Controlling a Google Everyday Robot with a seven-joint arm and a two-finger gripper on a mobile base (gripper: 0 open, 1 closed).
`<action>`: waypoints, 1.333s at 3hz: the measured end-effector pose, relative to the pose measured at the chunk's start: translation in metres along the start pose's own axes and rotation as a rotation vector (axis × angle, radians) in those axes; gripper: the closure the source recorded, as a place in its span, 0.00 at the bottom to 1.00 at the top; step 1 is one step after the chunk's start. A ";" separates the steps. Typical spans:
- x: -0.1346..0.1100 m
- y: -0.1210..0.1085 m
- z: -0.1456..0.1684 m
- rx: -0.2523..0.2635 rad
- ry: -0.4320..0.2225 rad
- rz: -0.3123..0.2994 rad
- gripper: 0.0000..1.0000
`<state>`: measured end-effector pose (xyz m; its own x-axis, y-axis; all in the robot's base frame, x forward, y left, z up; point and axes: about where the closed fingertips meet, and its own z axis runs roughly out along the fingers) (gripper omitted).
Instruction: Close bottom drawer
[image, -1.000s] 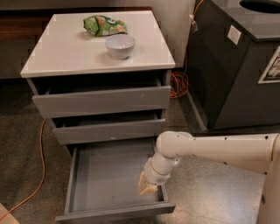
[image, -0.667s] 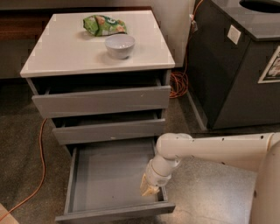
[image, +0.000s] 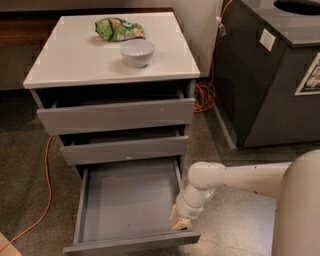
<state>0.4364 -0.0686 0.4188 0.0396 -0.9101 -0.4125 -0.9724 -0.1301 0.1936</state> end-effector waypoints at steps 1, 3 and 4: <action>0.026 -0.002 0.023 0.001 -0.053 -0.020 1.00; 0.082 -0.004 0.092 -0.038 -0.131 -0.042 1.00; 0.096 -0.004 0.119 -0.048 -0.170 -0.046 1.00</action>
Offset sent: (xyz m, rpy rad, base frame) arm -0.0131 -0.0432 -0.1213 0.1508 0.0251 0.0349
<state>0.4171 -0.1082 0.2726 0.0406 -0.8234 -0.5660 -0.9581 -0.1928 0.2117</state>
